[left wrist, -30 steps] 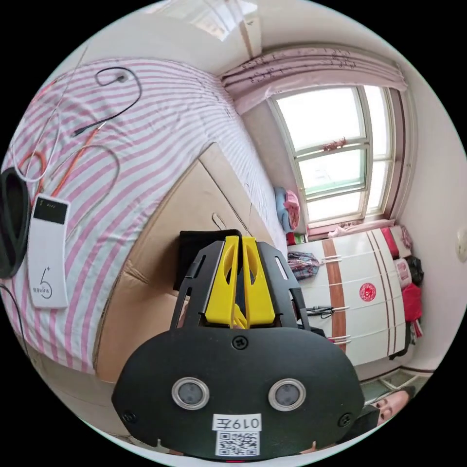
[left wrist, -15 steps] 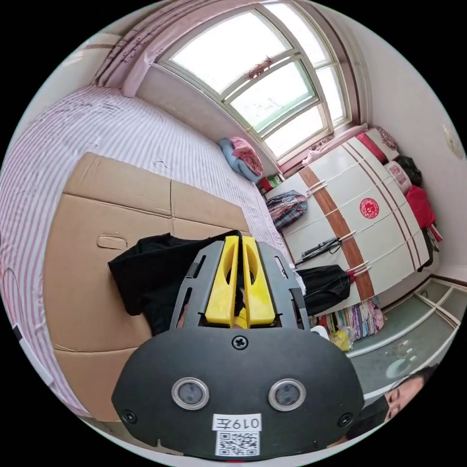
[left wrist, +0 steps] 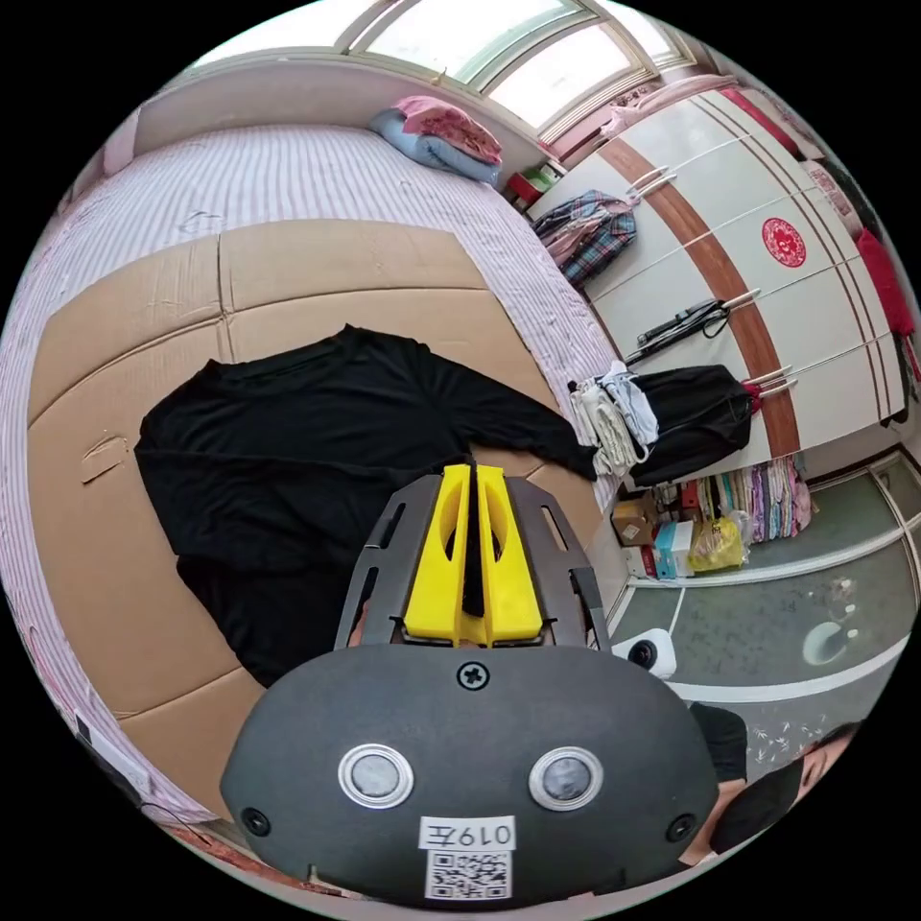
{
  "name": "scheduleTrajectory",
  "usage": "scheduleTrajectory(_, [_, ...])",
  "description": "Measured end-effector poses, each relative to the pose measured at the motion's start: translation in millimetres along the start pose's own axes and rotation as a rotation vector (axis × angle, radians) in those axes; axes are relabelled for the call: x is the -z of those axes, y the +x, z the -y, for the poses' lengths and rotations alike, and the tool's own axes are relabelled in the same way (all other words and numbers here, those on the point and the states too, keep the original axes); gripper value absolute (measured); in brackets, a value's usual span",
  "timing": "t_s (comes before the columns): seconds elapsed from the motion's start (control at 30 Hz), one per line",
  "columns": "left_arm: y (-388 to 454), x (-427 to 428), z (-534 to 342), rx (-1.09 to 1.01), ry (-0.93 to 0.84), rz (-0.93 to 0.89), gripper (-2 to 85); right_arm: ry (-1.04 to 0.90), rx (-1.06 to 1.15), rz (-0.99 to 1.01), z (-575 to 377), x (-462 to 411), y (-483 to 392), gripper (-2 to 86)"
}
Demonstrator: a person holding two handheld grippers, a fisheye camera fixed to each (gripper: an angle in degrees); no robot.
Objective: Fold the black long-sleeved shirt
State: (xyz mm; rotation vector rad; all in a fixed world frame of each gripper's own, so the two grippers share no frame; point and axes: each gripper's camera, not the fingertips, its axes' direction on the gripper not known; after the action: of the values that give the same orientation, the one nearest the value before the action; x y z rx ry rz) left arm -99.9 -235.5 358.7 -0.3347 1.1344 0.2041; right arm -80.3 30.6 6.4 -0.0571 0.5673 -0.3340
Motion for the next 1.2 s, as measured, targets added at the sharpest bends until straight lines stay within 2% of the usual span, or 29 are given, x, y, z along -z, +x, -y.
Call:
scheduleTrajectory(0.23, [46.9, -59.6, 36.6, -0.022, -0.098, -0.012, 1.7, 0.024, -0.158, -0.14, -5.1, 29.7, 53.4, -0.5])
scheduleTrajectory(0.43, [90.2, -121.4, 57.7, -0.033, -0.195, -0.05, 2.9, -0.043, -0.306, -0.239, -2.6, 49.9, 111.7, -0.4])
scheduleTrajectory(0.6, [115.9, -157.9, 60.9, -0.063, -0.24, -0.188, 8.3, -0.146, -0.458, -0.236, 0.6, 58.9, 167.9, 0.5])
scheduleTrajectory(0.87, [135.1, -127.2, 37.4, -0.074, -0.108, -0.337, 11.4, -0.159, -0.562, -0.227, 8.2, 102.3, 231.5, 4.9])
scheduleTrajectory(0.93, [141.4, -109.9, 18.5, -0.102, -0.077, -0.313, 11.0, -0.188, -0.565, -0.212, 10.1, 117.1, 241.3, 4.7])
scheduleTrajectory(1.0, [150.0, -82.5, -19.8, -0.144, -0.018, -0.148, 10.1, -0.21, -0.494, -0.2, 15.5, 136.2, 244.5, 4.1])
scheduleTrajectory(1.1, [185.7, -61.3, -88.6, -0.306, 0.122, 0.123, 8.6, -0.215, -0.201, -0.266, 45.1, 162.3, 246.2, 1.5])
scheduleTrajectory(1.13, [193.5, -62.0, -101.2, -0.332, 0.135, 0.141, 8.3, -0.243, -0.096, -0.266, 63.9, 163.3, 254.3, 0.6])
scheduleTrajectory(1.2, [228.8, -75.8, -141.4, -0.427, 0.172, 0.197, 8.1, -0.358, 0.048, -0.145, 93.7, 149.7, 274.4, 0.8])
